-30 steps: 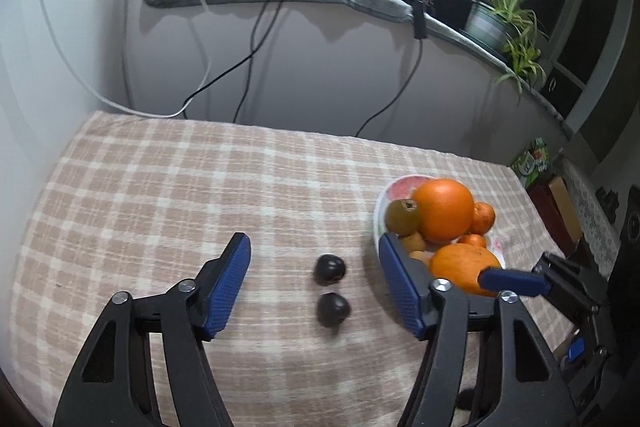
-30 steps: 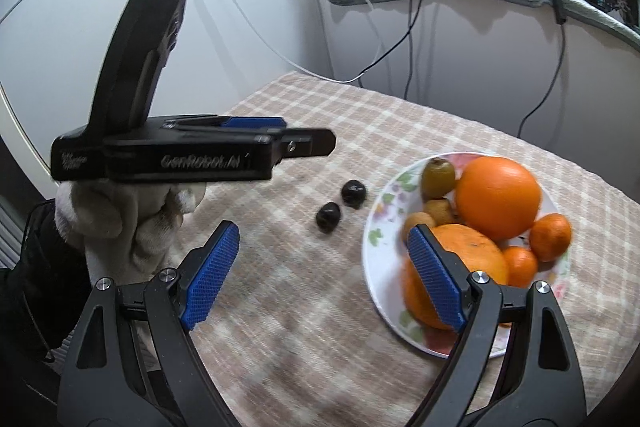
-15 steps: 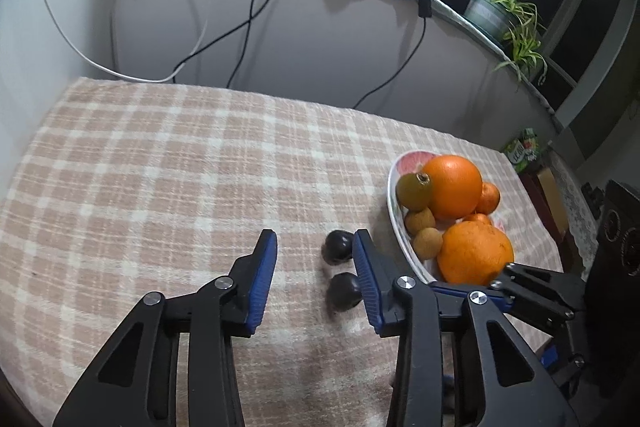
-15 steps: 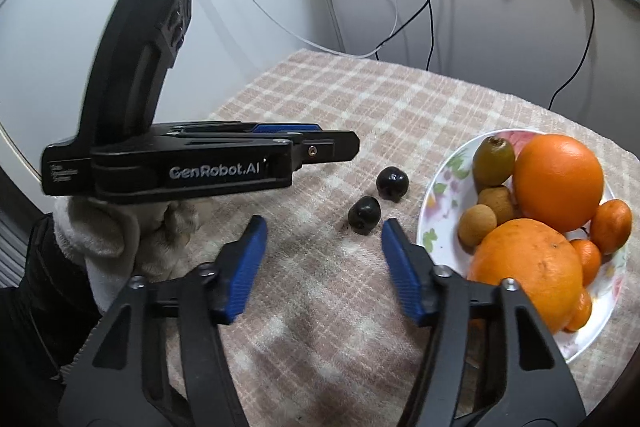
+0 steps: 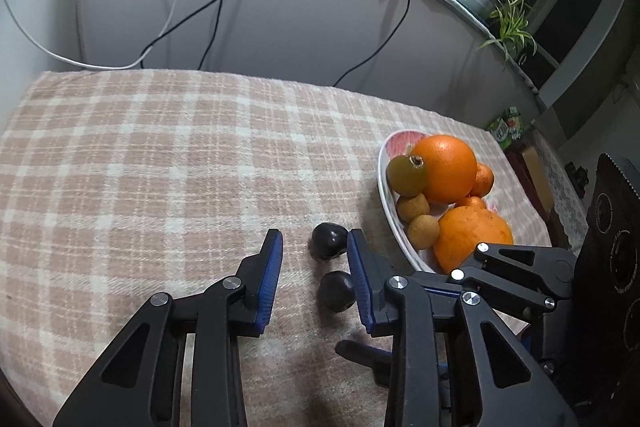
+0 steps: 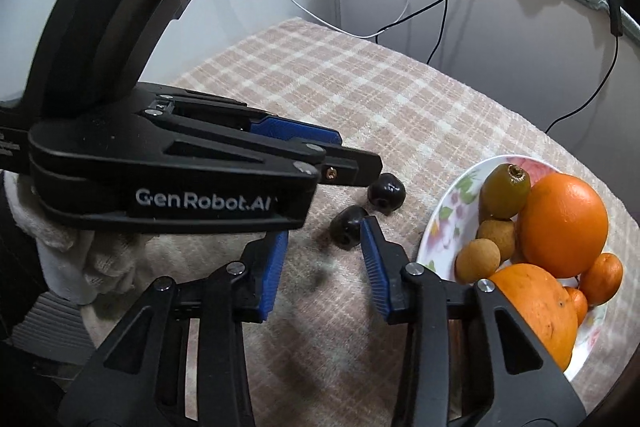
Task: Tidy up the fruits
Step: 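Close the right gripper on one plum while the left gripper grasps the other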
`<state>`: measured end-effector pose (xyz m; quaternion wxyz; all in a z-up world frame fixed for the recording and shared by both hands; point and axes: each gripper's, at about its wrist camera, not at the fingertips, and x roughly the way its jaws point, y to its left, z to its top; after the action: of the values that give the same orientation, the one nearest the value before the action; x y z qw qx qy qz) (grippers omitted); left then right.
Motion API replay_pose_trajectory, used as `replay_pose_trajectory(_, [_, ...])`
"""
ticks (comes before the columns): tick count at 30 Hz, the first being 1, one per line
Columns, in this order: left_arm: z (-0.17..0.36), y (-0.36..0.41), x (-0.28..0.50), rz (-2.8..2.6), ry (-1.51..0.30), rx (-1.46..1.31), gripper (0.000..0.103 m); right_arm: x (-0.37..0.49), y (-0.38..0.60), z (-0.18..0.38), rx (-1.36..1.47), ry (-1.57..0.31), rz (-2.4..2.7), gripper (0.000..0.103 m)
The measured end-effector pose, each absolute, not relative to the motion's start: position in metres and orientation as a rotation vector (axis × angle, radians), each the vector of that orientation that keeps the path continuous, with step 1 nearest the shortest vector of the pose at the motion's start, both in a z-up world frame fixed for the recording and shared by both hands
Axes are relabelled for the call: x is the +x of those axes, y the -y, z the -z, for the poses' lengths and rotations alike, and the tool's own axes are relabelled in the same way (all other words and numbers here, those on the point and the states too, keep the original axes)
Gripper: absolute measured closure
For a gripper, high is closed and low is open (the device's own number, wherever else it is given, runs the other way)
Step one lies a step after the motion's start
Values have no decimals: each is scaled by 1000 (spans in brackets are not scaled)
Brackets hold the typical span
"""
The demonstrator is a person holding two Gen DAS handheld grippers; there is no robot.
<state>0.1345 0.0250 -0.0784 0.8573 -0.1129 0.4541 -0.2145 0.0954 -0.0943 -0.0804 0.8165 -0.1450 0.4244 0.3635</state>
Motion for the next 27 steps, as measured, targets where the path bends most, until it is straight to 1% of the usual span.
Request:
replay_pose_trajectory(12, [92, -18, 148, 519, -1007, -247, 72, 95, 85, 88, -371, -879, -704, 65])
replay_pose_trajectory(13, [93, -16, 149, 522, -1009, -245, 72, 95, 84, 89, -381, -878, -696, 66])
replay_pose_trajectory(14, [94, -16, 150, 523, -1014, -241, 72, 95, 84, 90, -391, -875, -690, 69])
replay_pose_trajectory(15, [96, -15, 151, 524, -1019, -241, 74, 95, 83, 91, -403, -869, -683, 71])
replay_pose_trajectory(17, [99, -14, 153, 525, -1023, -248, 74, 96, 83, 91, -418, -865, -677, 73])
replay_pose_trajectory(19, [99, -15, 156, 530, -1025, -266, 74, 98, 84, 92, -424, -860, -669, 78])
replay_pose_trajectory(22, [100, -15, 157, 532, -1022, -270, 76, 100, 85, 92, -419, -858, -674, 79])
replay_pose_trajectory(23, [100, -13, 157, 539, -1021, -269, 80, 100, 85, 92, -420, -857, -674, 79])
replay_pose_trajectory(27, [99, -9, 157, 537, -1011, -255, 81, 99, 87, 91, -405, -855, -681, 80])
